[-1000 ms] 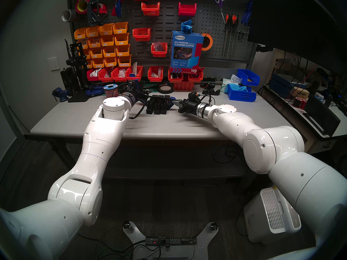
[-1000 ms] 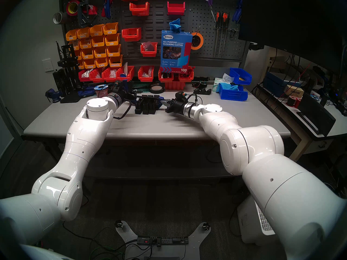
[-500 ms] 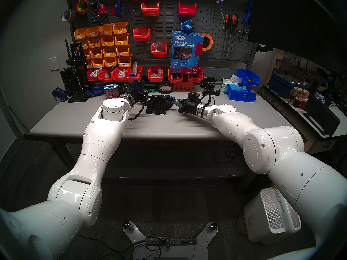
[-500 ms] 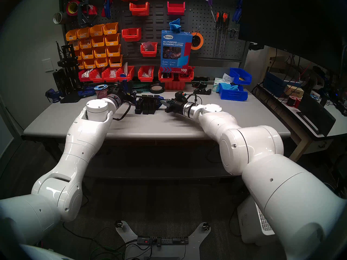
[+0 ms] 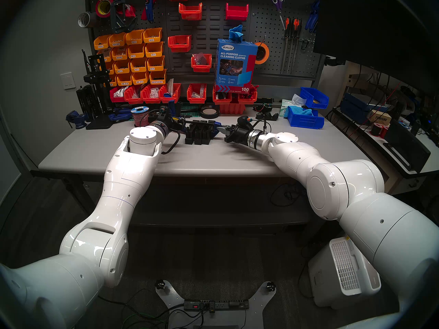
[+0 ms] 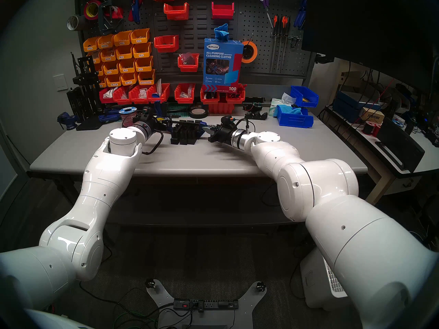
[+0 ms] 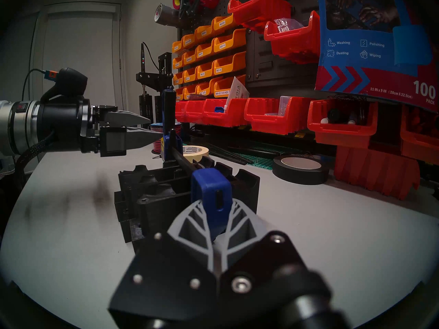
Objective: Clamp the two 3D printed pieces together with the clamp
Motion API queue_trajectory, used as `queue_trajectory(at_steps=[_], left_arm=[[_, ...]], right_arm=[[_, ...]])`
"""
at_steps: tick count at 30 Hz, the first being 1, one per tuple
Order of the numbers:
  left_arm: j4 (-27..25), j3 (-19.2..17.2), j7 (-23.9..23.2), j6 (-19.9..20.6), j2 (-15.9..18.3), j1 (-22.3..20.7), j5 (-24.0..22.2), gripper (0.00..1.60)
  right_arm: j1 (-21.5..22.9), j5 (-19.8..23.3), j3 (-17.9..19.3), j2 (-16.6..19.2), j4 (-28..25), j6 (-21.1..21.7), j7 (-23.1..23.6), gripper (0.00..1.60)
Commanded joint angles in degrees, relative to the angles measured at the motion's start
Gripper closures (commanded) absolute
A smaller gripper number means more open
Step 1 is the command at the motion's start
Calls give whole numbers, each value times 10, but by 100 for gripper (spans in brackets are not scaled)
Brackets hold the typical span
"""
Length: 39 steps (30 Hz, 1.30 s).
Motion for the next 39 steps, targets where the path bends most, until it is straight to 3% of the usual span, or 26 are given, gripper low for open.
queue_trajectory(at_steps=[1,39], left_arm=[[-6,-1,2,-10,-7,-31,-1,0],[6,-7,-4,-42,-10,-48,1,0]], right_arm=[[22,4,3,-4,-18,-2,3,160],[21,4,11,-14,-18,-4,12,160]])
